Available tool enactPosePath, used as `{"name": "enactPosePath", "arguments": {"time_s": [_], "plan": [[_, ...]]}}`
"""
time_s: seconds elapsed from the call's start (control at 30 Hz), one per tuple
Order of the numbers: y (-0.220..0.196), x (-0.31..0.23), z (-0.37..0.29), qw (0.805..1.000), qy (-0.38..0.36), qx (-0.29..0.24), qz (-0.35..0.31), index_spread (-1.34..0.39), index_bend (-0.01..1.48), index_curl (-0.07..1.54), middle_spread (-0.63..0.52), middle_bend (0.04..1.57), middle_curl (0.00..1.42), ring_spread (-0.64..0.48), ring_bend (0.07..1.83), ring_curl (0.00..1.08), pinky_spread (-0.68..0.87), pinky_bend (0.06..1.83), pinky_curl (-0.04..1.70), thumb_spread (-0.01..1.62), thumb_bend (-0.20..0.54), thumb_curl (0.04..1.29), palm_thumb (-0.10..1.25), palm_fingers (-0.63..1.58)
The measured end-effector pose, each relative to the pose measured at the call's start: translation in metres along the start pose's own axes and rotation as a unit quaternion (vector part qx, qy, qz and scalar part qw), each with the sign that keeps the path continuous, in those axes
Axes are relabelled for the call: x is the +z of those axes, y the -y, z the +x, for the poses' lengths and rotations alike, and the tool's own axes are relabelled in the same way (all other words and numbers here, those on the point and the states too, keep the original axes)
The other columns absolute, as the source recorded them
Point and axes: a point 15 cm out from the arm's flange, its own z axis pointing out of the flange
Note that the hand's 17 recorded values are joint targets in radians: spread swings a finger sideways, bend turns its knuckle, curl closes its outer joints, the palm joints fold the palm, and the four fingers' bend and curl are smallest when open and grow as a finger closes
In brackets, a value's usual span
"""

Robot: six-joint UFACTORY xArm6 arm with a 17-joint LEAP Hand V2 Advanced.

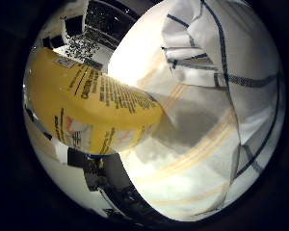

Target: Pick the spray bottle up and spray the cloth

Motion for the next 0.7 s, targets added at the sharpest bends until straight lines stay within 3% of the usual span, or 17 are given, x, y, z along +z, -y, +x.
{"name": "enactPosePath", "arguments": {"time_s": [0.2,0.3,0.47,0.7], "plan": [[-0.001,0.001,-0.002,1.000,0.000,-0.003,-0.004,-0.46,0.30,0.60,-0.08,0.57,0.40,-0.13,0.90,0.42,-0.13,0.72,0.78,0.99,-0.027,0.50,0.79,0.24],[-0.001,0.000,-0.003,1.000,0.001,-0.003,-0.004,-0.46,0.30,0.56,-0.05,0.51,0.38,-0.09,0.81,0.38,0.03,0.65,0.75,0.99,-0.031,0.48,0.78,0.19],[-0.001,-0.003,-0.004,1.000,-0.006,-0.010,-0.012,-0.42,0.26,0.49,-0.02,0.41,0.34,-0.02,0.66,0.31,0.27,0.52,0.63,0.99,-0.028,0.46,0.75,0.16],[-0.002,-0.014,-0.004,0.999,-0.017,-0.019,-0.025,-0.41,0.20,0.42,0.00,0.30,0.32,0.03,0.51,0.26,0.38,0.41,0.50,0.99,-0.026,0.44,0.74,0.20]]}}
